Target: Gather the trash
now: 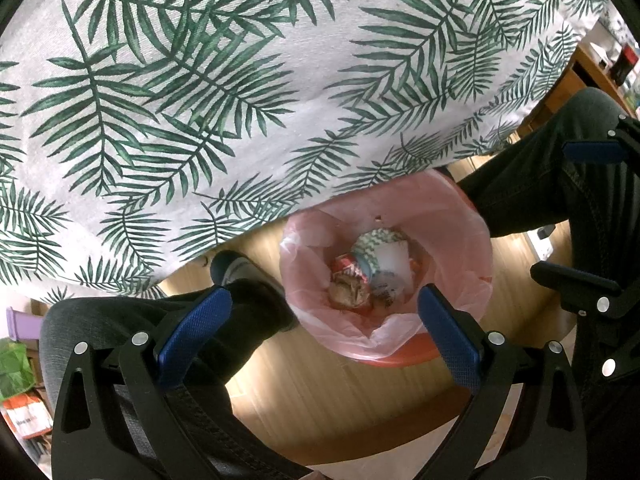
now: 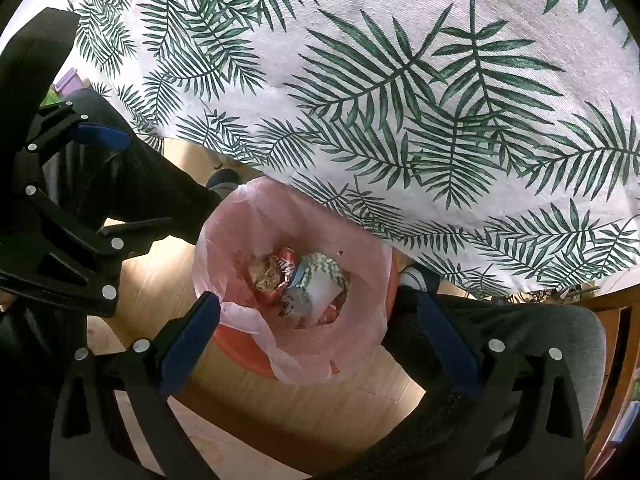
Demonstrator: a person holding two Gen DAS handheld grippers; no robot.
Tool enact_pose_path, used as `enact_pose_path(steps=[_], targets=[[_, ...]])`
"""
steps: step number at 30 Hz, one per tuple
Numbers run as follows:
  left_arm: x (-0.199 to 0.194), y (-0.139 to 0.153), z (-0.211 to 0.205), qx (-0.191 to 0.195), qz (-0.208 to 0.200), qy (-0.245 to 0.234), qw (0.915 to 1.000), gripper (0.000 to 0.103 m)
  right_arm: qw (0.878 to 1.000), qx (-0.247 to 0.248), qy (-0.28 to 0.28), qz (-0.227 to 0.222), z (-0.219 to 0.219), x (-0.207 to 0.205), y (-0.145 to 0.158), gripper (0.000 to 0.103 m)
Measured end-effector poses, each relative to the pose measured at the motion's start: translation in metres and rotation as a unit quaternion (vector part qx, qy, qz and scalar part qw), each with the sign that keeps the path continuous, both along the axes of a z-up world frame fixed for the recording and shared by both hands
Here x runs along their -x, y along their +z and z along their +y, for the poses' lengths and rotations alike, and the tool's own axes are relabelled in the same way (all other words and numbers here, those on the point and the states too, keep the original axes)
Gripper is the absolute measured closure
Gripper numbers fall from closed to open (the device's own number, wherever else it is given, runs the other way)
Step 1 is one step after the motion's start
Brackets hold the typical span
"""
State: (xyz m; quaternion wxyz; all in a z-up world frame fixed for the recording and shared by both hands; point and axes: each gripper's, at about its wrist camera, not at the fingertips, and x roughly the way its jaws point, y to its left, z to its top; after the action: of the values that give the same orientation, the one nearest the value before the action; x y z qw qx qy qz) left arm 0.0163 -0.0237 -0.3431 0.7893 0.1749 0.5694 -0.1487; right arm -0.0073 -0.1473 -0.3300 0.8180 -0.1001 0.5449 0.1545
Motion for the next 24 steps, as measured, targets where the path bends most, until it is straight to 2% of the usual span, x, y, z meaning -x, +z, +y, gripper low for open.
enact_pose_path(steps=[20, 24], targets=[[-0.0016, -0.0026, -0.0007, -0.003, 0.008, 0.005, 1.0000, 0.006, 1.000, 0.000, 0.001, 0.001, -0.0006, -0.0008, -0.0005, 0.005], [-0.0019, -0.0031, 0.0006, 0.008, 0.015, 0.006, 0.9998, 0.006, 1.000, -0.001, 0.001, 0.001, -0.0007, -0.0007, -0.0011, 0.005]])
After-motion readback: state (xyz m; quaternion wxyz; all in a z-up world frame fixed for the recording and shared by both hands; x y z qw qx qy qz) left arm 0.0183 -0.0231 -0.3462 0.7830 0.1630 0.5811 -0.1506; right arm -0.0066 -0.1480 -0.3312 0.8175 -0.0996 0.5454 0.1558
